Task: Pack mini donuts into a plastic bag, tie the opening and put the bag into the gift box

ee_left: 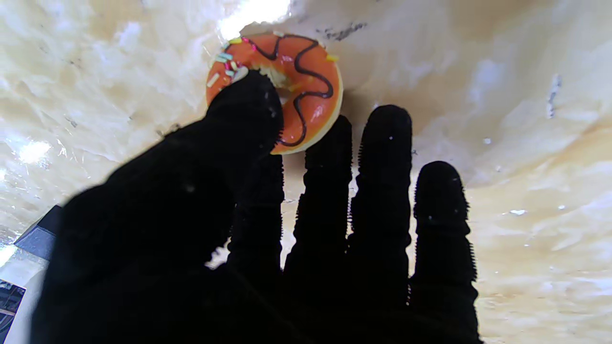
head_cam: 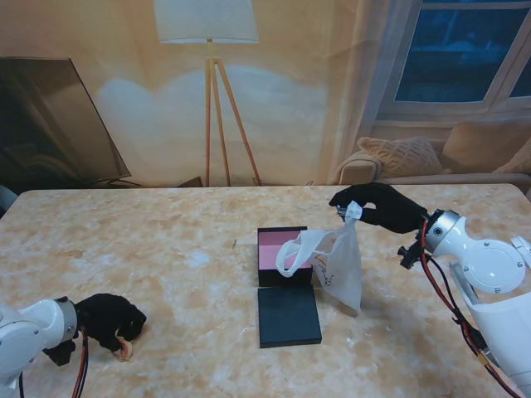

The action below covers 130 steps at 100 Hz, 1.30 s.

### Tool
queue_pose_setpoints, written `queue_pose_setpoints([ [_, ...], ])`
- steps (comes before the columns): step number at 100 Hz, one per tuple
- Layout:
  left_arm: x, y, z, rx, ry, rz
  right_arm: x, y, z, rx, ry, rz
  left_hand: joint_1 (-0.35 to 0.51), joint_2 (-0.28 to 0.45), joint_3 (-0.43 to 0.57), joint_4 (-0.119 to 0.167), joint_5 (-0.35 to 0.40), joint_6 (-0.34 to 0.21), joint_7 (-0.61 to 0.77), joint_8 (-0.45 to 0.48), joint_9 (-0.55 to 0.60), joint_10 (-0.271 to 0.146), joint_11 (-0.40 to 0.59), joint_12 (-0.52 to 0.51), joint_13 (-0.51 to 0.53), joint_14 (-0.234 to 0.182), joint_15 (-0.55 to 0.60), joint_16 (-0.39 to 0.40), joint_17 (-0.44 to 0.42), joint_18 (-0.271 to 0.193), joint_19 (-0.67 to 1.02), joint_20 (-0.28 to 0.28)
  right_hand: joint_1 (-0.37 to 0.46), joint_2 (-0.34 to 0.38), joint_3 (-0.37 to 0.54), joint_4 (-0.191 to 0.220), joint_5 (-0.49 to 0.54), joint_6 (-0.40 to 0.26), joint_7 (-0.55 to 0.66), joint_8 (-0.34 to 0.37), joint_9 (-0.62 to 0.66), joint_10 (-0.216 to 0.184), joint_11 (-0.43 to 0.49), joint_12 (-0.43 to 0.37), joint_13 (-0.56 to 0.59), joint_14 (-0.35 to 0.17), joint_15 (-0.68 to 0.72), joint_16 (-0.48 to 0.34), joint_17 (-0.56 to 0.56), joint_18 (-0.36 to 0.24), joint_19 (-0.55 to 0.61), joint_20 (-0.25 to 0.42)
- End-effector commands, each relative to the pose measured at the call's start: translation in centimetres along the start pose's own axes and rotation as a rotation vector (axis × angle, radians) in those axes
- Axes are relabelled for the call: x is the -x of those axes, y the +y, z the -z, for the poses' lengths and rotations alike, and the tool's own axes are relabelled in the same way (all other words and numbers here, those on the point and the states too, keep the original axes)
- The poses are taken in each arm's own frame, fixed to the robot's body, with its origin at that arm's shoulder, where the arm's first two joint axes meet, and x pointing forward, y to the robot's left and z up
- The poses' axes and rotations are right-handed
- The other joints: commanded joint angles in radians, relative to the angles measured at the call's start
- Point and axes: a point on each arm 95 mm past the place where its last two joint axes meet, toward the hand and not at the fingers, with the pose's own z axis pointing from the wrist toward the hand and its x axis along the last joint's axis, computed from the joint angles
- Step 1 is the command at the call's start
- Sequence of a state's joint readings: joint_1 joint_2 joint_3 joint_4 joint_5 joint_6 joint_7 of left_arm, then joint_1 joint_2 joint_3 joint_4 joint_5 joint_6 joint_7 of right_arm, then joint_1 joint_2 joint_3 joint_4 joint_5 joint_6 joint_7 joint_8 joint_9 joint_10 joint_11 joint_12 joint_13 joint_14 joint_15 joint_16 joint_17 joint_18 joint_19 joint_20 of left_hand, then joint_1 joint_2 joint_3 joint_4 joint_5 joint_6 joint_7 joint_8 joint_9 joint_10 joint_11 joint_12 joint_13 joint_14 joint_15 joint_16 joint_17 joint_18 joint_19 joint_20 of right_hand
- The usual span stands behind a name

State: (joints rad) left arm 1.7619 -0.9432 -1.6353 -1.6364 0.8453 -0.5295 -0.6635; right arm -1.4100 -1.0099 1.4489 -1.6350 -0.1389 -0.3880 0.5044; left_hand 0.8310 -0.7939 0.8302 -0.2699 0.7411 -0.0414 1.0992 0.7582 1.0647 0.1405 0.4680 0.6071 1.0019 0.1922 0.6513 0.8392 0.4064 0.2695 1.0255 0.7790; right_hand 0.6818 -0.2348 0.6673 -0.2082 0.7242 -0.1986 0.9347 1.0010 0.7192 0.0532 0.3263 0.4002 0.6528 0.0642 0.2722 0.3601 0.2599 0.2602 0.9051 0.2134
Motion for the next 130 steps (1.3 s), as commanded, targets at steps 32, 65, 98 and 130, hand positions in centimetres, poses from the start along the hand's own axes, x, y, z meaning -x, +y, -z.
queue_pose_setpoints([
  [32, -0.4, 0.4, 0.1, -0.052, 0.066, 0.049, -0.2, -0.6, 0.1, -0.011, 0.002, -0.009, 0.048, -0.075, 0.095, 0.018, 0.010, -0.029, 0.081, 0.066, 0.136, -0.035, -0.025, 0.176, 0.083, -0.033, 0.156, 0.104, 0.041, -0.010, 0.092, 0.031, 0.128, 0.009, 0.204, 0.099, 0.066, -0.287, 0.072, 0.041, 0.035, -0.042, 0.010, 0.016, 0.020, -0.018, 0.009, 0.008, 0.006, -0.016, 0.011, 0.000],
  [65, -0.8, -1.1, 0.3, -0.140, 0.092, 0.083, -0.3, -0.6, 0.1, -0.009, 0.004, -0.008, 0.054, -0.077, 0.118, 0.013, 0.009, -0.016, 0.087, 0.080, 0.129, -0.021, -0.010, 0.189, 0.082, -0.021, 0.158, 0.141, 0.031, 0.002, 0.083, 0.031, 0.128, 0.009, 0.206, 0.098, 0.066, -0.285, 0.072, 0.040, 0.044, -0.045, 0.015, 0.018, 0.025, -0.021, 0.011, 0.008, 0.009, -0.016, 0.011, -0.001],
  [98, -3.6, -7.6, -1.1, -0.291, 0.168, 0.084, -0.3, -0.5, 0.2, -0.016, 0.015, -0.005, 0.064, -0.065, 0.116, 0.007, 0.004, 0.000, 0.088, 0.092, 0.120, -0.005, -0.005, 0.196, 0.078, -0.006, 0.160, 0.158, 0.024, 0.024, 0.095, 0.036, 0.129, 0.010, 0.204, 0.099, 0.066, -0.285, 0.071, 0.040, 0.047, -0.043, 0.017, 0.019, 0.029, -0.020, 0.013, 0.009, 0.010, -0.017, 0.012, -0.001],
  [130, -9.1, -14.4, -3.3, -0.417, 0.260, 0.214, -0.4, -0.4, 0.1, -0.022, 0.022, 0.006, 0.073, -0.060, 0.116, 0.005, 0.001, 0.013, 0.087, 0.097, 0.117, 0.007, -0.002, 0.198, 0.075, 0.005, 0.162, 0.163, 0.018, 0.040, 0.102, 0.034, 0.130, 0.010, 0.203, 0.097, 0.065, -0.284, 0.070, 0.038, 0.049, -0.038, 0.018, 0.020, 0.029, -0.021, 0.013, 0.010, 0.008, -0.017, 0.012, 0.000],
])
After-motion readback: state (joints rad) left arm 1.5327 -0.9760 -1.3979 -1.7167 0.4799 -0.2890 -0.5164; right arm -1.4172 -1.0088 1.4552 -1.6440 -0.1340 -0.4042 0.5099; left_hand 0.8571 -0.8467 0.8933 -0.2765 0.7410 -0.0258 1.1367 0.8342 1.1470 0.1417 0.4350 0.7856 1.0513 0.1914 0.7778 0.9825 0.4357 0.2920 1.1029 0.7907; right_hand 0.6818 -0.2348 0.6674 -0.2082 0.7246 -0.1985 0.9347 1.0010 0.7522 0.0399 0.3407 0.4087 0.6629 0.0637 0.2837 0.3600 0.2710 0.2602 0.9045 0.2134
